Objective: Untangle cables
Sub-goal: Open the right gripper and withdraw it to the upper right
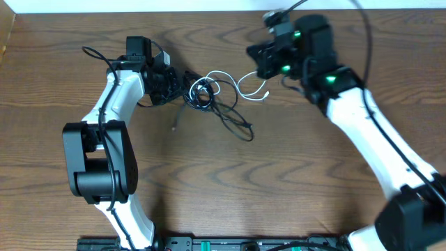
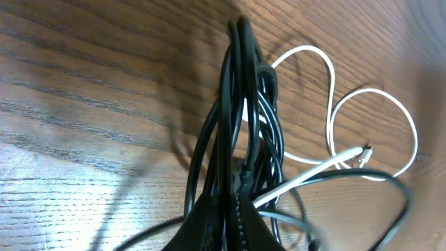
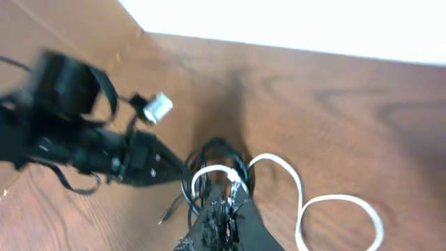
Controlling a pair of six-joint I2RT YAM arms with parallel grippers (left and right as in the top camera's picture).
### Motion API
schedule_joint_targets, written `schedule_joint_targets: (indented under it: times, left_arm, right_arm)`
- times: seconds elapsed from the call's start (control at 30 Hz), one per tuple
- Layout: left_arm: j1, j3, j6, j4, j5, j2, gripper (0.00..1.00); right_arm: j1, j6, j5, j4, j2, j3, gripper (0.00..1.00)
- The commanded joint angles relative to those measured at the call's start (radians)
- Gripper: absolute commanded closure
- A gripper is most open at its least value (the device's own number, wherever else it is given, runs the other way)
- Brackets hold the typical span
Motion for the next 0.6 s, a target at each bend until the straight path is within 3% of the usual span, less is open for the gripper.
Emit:
schedule_joint_targets:
  times: [0.0, 0.13, 0.23, 0.4, 0.57]
  left_arm:
    - [-0.002, -0.002, 0.025, -0.003, -0.008, -0.01, 0.92]
    - [-0.002, -0.002, 0.028, -0.003, -0.008, -0.01, 0.92]
    - [-0.002, -0.002, 0.089, 0.0, 0.044, -0.01, 0.92]
    - [-0.002, -0.002, 0.293, 0.009, 0.282, -0.01, 0.92]
    - [-0.002, -0.002, 0.38, 0.004, 0.396, -0.01, 0.92]
  right_arm:
    - [-0.027, 0.037, 0.002, -0.021, -0.048, 0.001, 0.99]
    - [-0.047, 0.061, 0.011, -0.096, -0.053, 0.0, 0.99]
    - [-0.046, 0.047, 0.012, -0.151, -0.042, 0.0, 0.8]
    - [-0.046, 0.015, 0.013, -0.204, -0.029, 0.0, 0.62]
    - [-0.046, 0.011, 0.027, -0.232, -0.024, 0.0, 0.6]
